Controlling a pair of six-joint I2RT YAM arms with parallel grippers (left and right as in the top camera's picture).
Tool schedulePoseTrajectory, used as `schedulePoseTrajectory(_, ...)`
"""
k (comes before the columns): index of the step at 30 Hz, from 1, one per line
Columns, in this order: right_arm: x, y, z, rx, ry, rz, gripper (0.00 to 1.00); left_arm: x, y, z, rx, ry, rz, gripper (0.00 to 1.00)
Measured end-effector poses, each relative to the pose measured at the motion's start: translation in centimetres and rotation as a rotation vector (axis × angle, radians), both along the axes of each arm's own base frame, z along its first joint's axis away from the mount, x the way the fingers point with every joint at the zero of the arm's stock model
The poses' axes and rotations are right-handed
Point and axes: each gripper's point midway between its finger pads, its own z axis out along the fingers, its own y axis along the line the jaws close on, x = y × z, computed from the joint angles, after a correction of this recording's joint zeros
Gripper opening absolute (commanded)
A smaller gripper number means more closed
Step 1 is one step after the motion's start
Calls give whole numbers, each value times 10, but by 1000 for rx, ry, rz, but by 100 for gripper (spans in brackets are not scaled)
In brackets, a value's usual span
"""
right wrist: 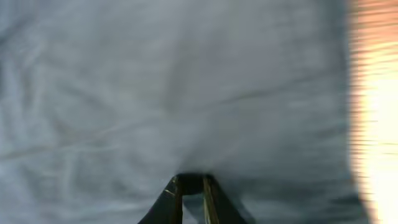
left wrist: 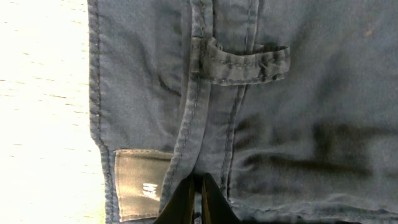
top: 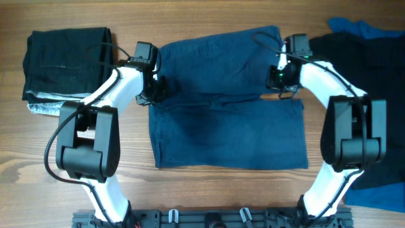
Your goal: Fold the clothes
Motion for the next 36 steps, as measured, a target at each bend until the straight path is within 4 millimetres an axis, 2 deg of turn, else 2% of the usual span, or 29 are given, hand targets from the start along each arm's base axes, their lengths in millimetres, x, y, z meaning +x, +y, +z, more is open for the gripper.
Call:
schedulePoseTrajectory(2, -3, -21, -2, -41, 15, -43, 14, 0, 0, 0, 1, 0, 0, 4)
schedulePoseTrajectory(5, -3, -42, -2, -87, 16, -87, 14, -1, 1, 0, 5, 3, 1, 4)
schedulePoseTrajectory(8, -3, -47, -2, -97, 17, -98, 18, -1, 1, 0, 8, 5, 1, 4)
schedulePoseTrajectory(9, -3, -48, 1, -99, 25, -100, 21, -3, 2, 1, 10, 11, 1, 4)
schedulePoseTrajectory(11, -6, -46, 10, -77, 50, -98, 21, -10, 5, 7, 21, 32, 3, 4)
schedulePoseTrajectory(12, -9, -45, 17, -64, 59, -97, 21, -14, 5, 14, 20, 33, 3, 4)
schedulePoseTrajectory(14, -20, -42, 37, -42, 74, -107, 21, -21, 5, 43, 4, 7, 1, 4)
schedulePoseTrajectory(17, -40, -38, 78, -23, 76, -118, 21, -29, 4, 103, -30, -92, -2, 6)
schedulePoseTrajectory(19, -55, -37, 92, -23, 100, -122, 20, -40, 4, 121, -42, -97, -5, 4)
schedulePoseTrajectory(23, -64, -41, 82, -44, 130, -131, 24, -55, -1, 109, -72, -20, -13, 4)
schedulePoseTrajectory(28, -80, -46, 38, -75, 147, -152, 28, -86, -2, 62, -89, 123, 6, 5)
schedulePoseTrajectory(31, -82, -49, 21, -95, 125, -157, 28, -100, 0, 40, -89, 156, 14, 5)
schedulePoseTrajectory(36, -89, -51, 10, -107, 133, -160, 28, -117, 2, 19, -87, 186, 19, 5)
